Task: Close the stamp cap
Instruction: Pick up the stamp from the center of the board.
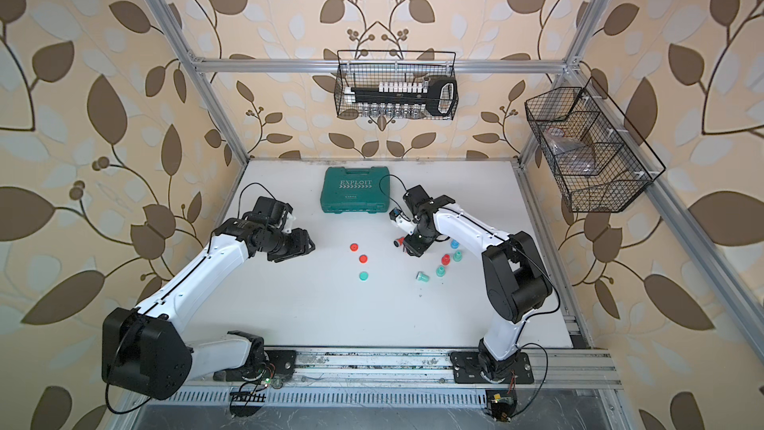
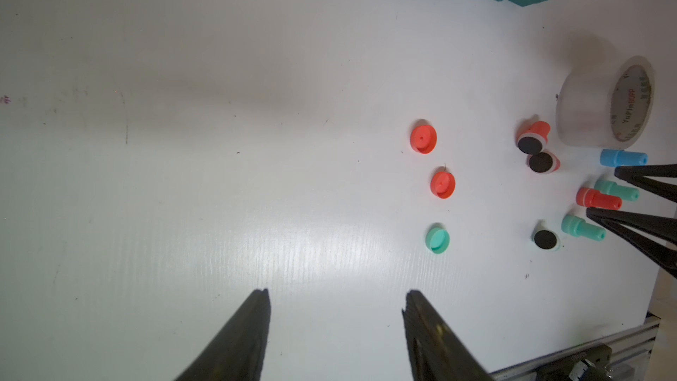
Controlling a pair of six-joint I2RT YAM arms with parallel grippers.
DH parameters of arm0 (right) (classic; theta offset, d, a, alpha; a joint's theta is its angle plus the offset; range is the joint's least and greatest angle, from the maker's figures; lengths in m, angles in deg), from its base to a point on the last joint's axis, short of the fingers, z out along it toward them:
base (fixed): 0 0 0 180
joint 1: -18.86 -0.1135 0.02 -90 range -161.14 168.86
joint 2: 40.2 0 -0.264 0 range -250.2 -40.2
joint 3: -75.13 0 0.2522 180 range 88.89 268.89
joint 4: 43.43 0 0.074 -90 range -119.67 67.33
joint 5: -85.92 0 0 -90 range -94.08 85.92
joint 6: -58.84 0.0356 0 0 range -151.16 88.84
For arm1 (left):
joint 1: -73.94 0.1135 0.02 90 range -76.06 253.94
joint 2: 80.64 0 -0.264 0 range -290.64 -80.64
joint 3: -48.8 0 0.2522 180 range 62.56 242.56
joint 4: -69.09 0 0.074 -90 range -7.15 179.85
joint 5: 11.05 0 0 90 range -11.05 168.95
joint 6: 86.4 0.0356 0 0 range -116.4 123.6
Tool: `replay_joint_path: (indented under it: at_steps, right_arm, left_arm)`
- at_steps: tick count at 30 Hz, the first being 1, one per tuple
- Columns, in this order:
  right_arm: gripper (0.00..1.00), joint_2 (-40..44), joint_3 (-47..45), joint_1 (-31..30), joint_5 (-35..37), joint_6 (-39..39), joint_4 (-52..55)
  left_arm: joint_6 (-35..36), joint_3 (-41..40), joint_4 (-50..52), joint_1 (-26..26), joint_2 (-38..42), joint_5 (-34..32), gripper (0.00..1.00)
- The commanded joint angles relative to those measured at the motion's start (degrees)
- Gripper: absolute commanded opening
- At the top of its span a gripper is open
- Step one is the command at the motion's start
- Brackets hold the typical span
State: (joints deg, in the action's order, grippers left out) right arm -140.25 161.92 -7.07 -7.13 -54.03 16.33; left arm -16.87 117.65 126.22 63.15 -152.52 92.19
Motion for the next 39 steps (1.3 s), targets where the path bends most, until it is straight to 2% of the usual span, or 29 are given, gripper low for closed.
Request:
replay_joint_path:
  at_steps: [1,11,16,30,39]
  right_arm:
    - [0.5,1.1,-1.9,0.2,-2.5,-10.5,-1.0]
    - [0.45,-3.9,1.2,1.2,-5.2,-17.8,-1.3]
    - [0.41,-7.5,3.1,1.2,-3.6,-18.3,-2.8]
    - [0.39,-13.3,5.9,1.2,-1.8,-19.8,-4.2]
    - [0.26,-14.8,5.0,1.2,-2.9,-19.4,-4.9]
  left_arm:
    - [1.5,2.0,0.5,0.5,-0.3,-0.7,0.61]
    - [1.5,2.2,0.5,0.5,-0.9,-0.7,0.61]
    - [1.5,2.2,0.6,0.5,-0.8,-1.0,0.61]
    - [1.6,2.3,0.7,0.5,-0.9,-1.5,0.61]
    - [1.6,2.3,0.8,0.5,-0.9,-1.5,0.61]
